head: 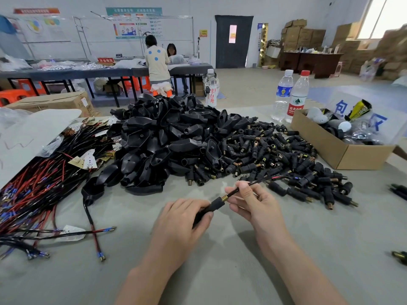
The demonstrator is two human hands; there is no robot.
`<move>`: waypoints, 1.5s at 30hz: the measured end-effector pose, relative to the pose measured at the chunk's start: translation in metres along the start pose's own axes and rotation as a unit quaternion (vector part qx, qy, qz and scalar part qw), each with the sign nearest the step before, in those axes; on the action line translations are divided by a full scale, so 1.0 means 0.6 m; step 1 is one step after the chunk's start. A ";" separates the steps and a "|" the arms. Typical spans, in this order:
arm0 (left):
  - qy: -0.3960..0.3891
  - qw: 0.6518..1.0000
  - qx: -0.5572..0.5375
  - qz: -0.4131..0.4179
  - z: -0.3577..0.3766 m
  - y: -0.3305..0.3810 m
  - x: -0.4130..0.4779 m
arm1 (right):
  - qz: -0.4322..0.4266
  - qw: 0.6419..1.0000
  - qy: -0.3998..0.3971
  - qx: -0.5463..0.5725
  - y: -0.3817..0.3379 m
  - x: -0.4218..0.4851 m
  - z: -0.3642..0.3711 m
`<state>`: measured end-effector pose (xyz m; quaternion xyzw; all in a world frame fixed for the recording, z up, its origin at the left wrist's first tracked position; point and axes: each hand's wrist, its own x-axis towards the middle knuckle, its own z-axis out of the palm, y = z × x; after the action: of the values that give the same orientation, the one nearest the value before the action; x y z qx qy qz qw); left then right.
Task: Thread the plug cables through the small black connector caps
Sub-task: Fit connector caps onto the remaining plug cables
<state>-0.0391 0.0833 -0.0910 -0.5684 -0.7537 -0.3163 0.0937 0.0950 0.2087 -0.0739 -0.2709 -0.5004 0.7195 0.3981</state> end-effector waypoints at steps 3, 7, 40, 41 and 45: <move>0.003 1.000 0.005 -0.008 -0.002 -0.005 -0.002 | -0.004 0.999 0.033 0.028 -0.005 0.006 -0.007; 0.000 1.000 0.001 -0.023 -0.004 -0.014 -0.003 | -0.001 0.990 0.082 0.113 -0.017 0.014 -0.027; -0.054 0.995 -0.058 -0.058 -0.003 -0.037 -0.011 | 0.034 0.999 0.008 -0.034 0.015 0.001 0.000; -0.050 0.994 -0.069 -0.063 -0.005 -0.035 -0.011 | 0.029 0.999 -0.002 -0.023 0.014 0.001 0.001; -0.013 0.995 -0.078 -0.060 -0.013 -0.029 -0.010 | 0.014 0.998 -0.053 0.004 0.009 -0.003 0.004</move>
<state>-0.0546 0.0713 -0.0942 -0.5318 -0.7606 -0.3718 0.0206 0.0925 0.2050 -0.0782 -0.2376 -0.5144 0.7401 0.3621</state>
